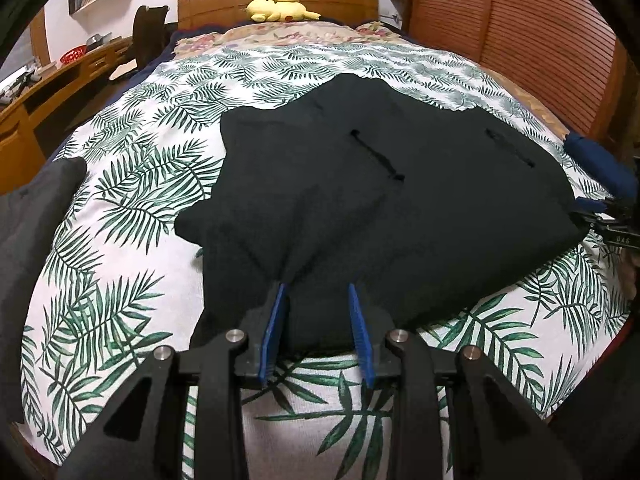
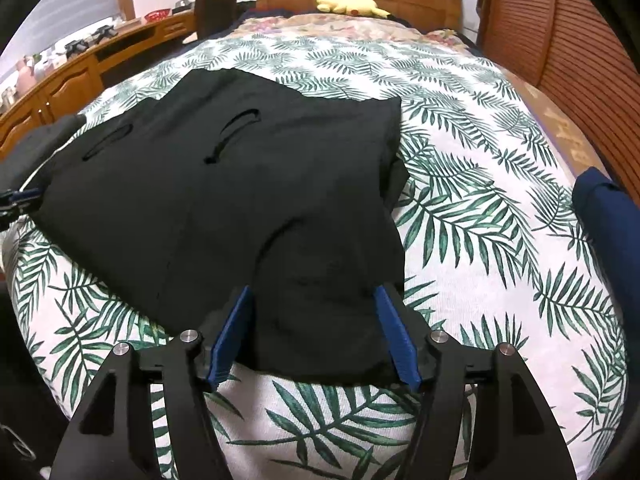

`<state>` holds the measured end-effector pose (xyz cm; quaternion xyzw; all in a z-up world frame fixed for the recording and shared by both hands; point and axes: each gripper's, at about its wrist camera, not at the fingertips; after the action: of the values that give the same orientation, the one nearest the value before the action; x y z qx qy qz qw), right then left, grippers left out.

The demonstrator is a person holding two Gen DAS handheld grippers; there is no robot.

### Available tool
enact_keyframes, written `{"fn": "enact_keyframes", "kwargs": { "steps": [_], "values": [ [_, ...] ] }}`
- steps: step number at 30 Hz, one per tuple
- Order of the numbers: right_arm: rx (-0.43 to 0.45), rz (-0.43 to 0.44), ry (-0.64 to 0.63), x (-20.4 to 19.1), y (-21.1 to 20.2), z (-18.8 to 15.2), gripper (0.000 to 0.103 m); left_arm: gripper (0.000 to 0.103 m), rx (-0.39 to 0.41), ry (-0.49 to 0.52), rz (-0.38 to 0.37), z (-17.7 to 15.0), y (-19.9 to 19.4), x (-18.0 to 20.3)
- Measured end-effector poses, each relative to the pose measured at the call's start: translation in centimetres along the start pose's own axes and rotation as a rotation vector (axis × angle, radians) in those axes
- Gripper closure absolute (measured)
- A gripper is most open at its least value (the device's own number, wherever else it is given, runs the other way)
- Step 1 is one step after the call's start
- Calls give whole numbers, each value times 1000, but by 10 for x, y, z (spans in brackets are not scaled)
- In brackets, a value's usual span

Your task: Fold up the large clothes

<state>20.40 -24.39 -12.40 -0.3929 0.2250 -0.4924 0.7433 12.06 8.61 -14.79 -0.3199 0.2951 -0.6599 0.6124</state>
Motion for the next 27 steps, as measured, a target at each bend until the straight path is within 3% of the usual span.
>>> {"fn": "enact_keyframes", "kwargs": {
  "steps": [5, 13, 27],
  "values": [
    [4, -4, -2, 0, 1, 0, 37, 71, 20, -34, 2, -2, -15, -10],
    [11, -17, -7, -3, 1, 0, 36, 69, 80, -132, 64, 2, -32, -45],
    [17, -28, -13, -5, 2, -1, 35, 67, 3, -173, 60, -9, 1, -56]
  ]
}}
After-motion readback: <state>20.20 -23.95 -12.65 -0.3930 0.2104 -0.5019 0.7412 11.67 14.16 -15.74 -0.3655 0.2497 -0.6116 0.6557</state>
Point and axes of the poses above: each gripper's, at about its wrist camera, not at the fingertips, and y roughly the way its jaws point, x to its right, z to its top, and after that the axes turned 1 degree about -x, right-handed
